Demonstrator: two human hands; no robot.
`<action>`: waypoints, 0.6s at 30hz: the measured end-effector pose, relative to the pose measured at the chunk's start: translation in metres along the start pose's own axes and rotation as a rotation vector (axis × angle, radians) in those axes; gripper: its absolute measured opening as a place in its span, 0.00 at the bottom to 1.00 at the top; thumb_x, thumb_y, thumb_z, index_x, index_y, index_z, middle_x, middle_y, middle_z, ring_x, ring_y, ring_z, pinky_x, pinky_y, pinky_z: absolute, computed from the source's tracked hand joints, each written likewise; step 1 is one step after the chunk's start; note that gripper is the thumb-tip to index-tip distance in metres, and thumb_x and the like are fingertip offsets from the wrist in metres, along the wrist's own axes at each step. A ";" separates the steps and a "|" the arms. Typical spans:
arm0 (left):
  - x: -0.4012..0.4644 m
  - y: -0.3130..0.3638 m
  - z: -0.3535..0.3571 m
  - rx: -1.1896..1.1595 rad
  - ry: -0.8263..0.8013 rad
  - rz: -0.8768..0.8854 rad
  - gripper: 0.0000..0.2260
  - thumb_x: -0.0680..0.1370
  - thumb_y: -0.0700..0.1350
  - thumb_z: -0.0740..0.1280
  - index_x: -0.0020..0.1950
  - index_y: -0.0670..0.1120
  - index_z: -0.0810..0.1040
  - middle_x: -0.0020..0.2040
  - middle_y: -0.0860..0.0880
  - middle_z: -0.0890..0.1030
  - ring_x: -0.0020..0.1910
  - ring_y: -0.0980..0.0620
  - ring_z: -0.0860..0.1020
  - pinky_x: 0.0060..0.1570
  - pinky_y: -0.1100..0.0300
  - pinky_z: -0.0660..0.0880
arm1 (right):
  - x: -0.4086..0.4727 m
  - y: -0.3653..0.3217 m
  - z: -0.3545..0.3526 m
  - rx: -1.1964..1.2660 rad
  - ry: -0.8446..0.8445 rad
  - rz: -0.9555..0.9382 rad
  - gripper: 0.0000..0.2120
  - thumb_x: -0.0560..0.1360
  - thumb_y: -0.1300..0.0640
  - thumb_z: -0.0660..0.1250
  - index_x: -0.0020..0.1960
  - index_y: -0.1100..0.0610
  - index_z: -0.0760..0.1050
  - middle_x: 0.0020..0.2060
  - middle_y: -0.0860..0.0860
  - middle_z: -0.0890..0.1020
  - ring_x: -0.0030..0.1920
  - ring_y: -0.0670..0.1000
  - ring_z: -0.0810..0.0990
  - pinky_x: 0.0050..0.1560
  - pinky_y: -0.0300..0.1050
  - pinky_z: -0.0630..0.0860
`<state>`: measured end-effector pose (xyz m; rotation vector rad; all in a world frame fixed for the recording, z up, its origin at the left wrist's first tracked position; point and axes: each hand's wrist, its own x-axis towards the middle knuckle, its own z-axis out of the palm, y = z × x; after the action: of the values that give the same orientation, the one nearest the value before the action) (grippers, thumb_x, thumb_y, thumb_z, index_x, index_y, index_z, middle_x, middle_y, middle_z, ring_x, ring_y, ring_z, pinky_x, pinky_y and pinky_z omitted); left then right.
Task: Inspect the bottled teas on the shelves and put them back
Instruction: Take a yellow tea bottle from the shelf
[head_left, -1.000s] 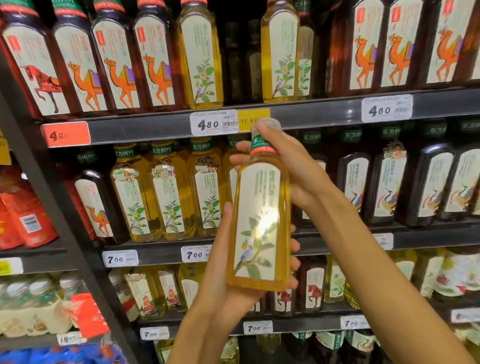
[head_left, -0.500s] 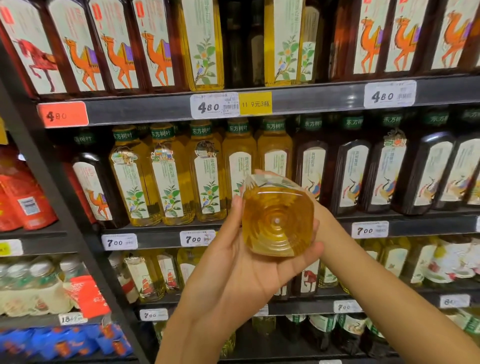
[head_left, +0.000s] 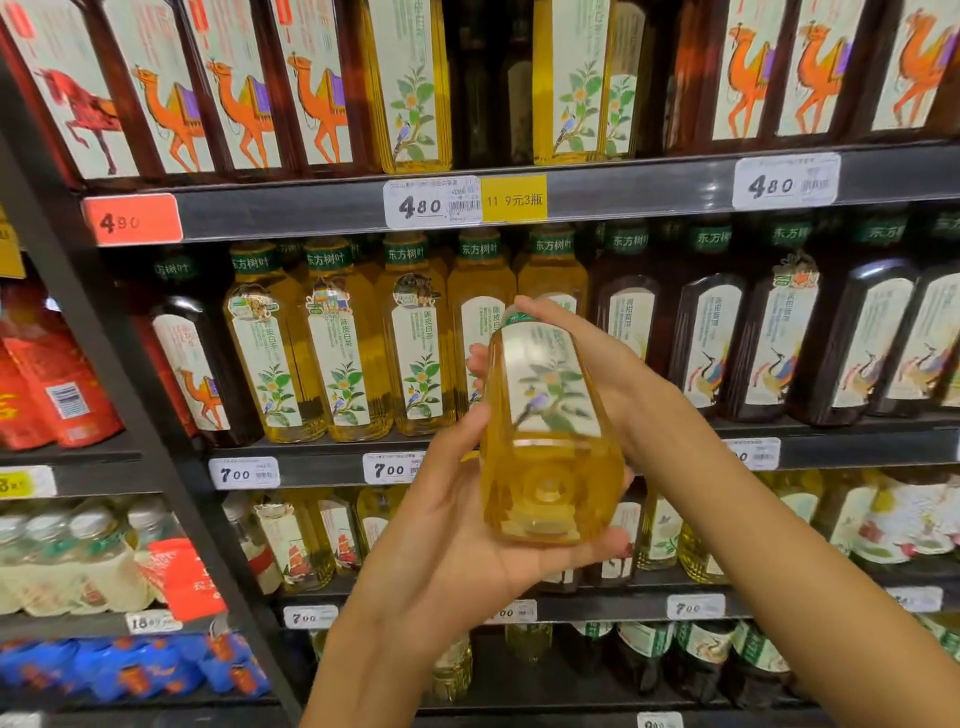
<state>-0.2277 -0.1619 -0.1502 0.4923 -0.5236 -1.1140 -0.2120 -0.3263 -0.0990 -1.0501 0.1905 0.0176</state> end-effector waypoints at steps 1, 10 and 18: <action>-0.001 0.001 -0.004 0.049 0.006 -0.003 0.34 0.64 0.47 0.79 0.67 0.40 0.74 0.64 0.33 0.75 0.54 0.36 0.79 0.44 0.42 0.78 | -0.001 -0.002 0.001 -0.037 -0.013 -0.022 0.13 0.79 0.48 0.61 0.48 0.59 0.72 0.39 0.58 0.78 0.41 0.55 0.79 0.36 0.45 0.80; 0.004 0.000 -0.028 0.624 0.271 0.093 0.33 0.64 0.56 0.76 0.66 0.51 0.73 0.60 0.46 0.82 0.59 0.46 0.80 0.56 0.50 0.78 | -0.012 -0.013 0.011 -0.307 -0.061 -0.504 0.13 0.81 0.50 0.58 0.56 0.60 0.69 0.36 0.53 0.84 0.37 0.53 0.85 0.37 0.43 0.81; 0.011 0.007 -0.032 1.114 0.299 0.387 0.19 0.66 0.53 0.75 0.52 0.70 0.75 0.52 0.62 0.83 0.51 0.62 0.81 0.46 0.71 0.77 | -0.027 -0.020 0.017 -0.594 -0.156 -0.685 0.17 0.78 0.49 0.58 0.64 0.53 0.69 0.51 0.52 0.83 0.54 0.53 0.83 0.55 0.47 0.78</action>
<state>-0.1989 -0.1666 -0.1697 1.4246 -0.9086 -0.2762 -0.2342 -0.3197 -0.0688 -1.6542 -0.3454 -0.4870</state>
